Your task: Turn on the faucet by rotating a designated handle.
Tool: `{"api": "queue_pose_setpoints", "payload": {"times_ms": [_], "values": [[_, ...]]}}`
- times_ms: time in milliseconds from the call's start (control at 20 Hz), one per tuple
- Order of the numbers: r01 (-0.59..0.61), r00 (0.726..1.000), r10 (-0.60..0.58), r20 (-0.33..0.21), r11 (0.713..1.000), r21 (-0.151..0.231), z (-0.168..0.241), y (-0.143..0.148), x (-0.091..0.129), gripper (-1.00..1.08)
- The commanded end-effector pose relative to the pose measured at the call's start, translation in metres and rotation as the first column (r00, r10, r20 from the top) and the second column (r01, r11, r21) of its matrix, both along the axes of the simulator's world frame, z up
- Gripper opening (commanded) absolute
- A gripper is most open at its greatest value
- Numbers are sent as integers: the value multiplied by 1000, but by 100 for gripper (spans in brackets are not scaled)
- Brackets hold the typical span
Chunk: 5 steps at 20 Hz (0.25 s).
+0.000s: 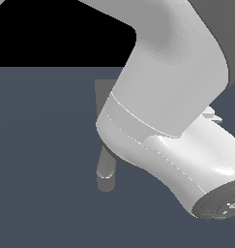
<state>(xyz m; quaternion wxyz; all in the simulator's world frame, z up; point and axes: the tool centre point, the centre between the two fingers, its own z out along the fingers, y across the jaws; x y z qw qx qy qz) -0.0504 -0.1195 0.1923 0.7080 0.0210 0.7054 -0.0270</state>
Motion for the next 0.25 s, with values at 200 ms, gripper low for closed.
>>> {"api": "queue_pose_setpoints", "payload": {"times_ms": [200], "values": [[-9,1000,9,-4,1000,1,-20,-2,2,-100]]}}
